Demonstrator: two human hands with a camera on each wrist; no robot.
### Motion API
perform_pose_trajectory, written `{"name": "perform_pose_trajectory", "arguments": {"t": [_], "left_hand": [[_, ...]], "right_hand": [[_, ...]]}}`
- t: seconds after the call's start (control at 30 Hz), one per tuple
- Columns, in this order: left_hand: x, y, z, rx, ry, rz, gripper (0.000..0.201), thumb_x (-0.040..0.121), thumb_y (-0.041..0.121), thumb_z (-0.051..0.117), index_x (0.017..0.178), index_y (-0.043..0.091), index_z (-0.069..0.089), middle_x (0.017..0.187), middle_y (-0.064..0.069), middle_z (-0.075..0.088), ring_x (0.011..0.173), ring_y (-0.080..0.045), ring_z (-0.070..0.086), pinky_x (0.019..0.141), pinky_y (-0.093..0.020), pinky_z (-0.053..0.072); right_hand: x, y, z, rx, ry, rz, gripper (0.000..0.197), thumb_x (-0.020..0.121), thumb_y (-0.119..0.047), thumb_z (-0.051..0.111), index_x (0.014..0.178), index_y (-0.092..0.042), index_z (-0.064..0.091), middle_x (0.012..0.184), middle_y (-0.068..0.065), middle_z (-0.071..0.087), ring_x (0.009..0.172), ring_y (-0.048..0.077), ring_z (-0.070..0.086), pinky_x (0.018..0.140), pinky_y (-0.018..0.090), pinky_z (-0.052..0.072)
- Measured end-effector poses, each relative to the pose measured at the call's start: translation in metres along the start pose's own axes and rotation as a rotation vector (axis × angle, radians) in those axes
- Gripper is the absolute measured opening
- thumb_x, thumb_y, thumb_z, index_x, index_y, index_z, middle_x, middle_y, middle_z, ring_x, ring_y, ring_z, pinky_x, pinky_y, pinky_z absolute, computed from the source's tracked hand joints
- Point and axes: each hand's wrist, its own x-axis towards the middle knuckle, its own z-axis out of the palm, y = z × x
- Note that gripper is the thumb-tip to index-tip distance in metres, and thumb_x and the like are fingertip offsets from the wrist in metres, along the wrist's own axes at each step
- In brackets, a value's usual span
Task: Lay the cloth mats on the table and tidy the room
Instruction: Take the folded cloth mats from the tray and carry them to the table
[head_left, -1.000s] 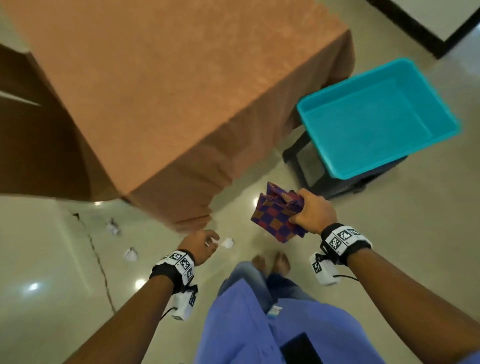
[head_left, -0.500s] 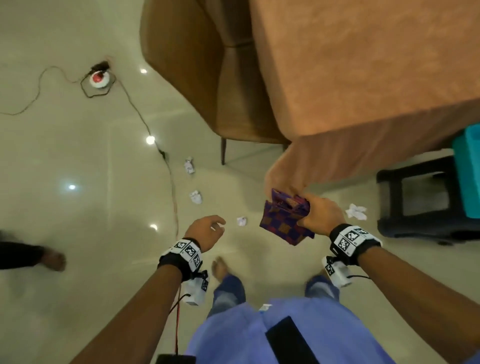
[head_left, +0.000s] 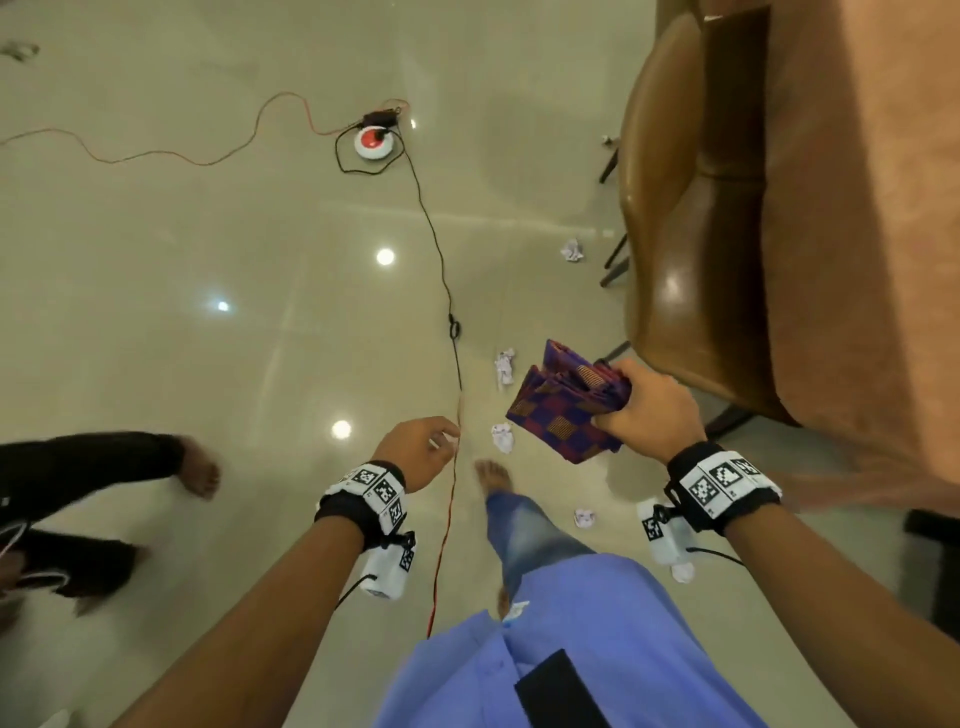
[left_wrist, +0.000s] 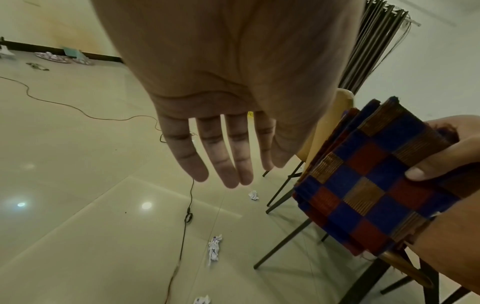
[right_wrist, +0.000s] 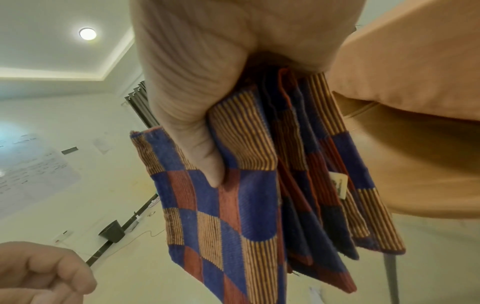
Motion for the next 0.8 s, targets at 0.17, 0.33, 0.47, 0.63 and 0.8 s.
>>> {"name": "perform_pose_trajectory", "arguments": {"t": [0.17, 0.33, 0.47, 0.63, 0.8], "left_hand": [[0.070, 0.004, -0.071, -0.012, -0.023, -0.011, 0.019, 0.089, 0.022, 0.057, 0.106, 0.024, 0.066, 0.098, -0.001, 0.067, 0.088, -0.022, 0.065, 0.081, -0.031, 0.053], [0.138, 0.024, -0.147, 0.014, -0.014, 0.043, 0.022, 0.091, 0.024, 0.056, 0.111, 0.022, 0.064, 0.097, 0.003, 0.063, 0.088, -0.020, 0.063, 0.081, -0.030, 0.051], [0.197, 0.032, -0.202, 0.000, -0.044, 0.089, 0.020, 0.090, 0.024, 0.057, 0.108, 0.022, 0.065, 0.094, 0.003, 0.064, 0.086, -0.019, 0.062, 0.084, -0.033, 0.052], [0.281, 0.034, -0.275, 0.044, -0.101, 0.156, 0.020, 0.090, 0.022, 0.057, 0.107, 0.023, 0.066, 0.096, 0.002, 0.065, 0.087, -0.020, 0.062, 0.082, -0.030, 0.051], [0.374, 0.042, -0.365, 0.212, -0.182, 0.249, 0.022, 0.091, 0.025, 0.055, 0.110, 0.024, 0.065, 0.100, 0.002, 0.066, 0.088, -0.017, 0.061, 0.085, -0.031, 0.050]], "right_hand": [[0.095, -0.060, 0.001, 0.005, -0.015, -0.007, 0.045, 0.070, -0.036, 0.076, 0.109, -0.030, 0.053, 0.088, -0.004, 0.069, 0.077, 0.020, 0.064, 0.071, 0.037, 0.056], [0.175, -0.116, -0.012, -0.005, -0.056, -0.001, 0.042, 0.071, -0.035, 0.074, 0.107, -0.029, 0.052, 0.086, -0.005, 0.066, 0.077, 0.020, 0.064, 0.070, 0.037, 0.055], [0.232, -0.147, -0.022, 0.026, 0.010, 0.053, 0.045, 0.071, -0.041, 0.074, 0.108, -0.031, 0.051, 0.087, -0.004, 0.067, 0.076, 0.020, 0.064, 0.069, 0.038, 0.057], [0.300, -0.179, -0.033, 0.050, 0.072, 0.159, 0.044, 0.071, -0.041, 0.076, 0.107, -0.030, 0.054, 0.085, -0.006, 0.065, 0.076, 0.017, 0.061, 0.065, 0.028, 0.046], [0.368, -0.208, -0.052, 0.054, 0.134, 0.337, 0.045, 0.067, -0.042, 0.074, 0.107, -0.032, 0.053, 0.084, -0.004, 0.068, 0.078, 0.022, 0.065, 0.073, 0.038, 0.056]]}}
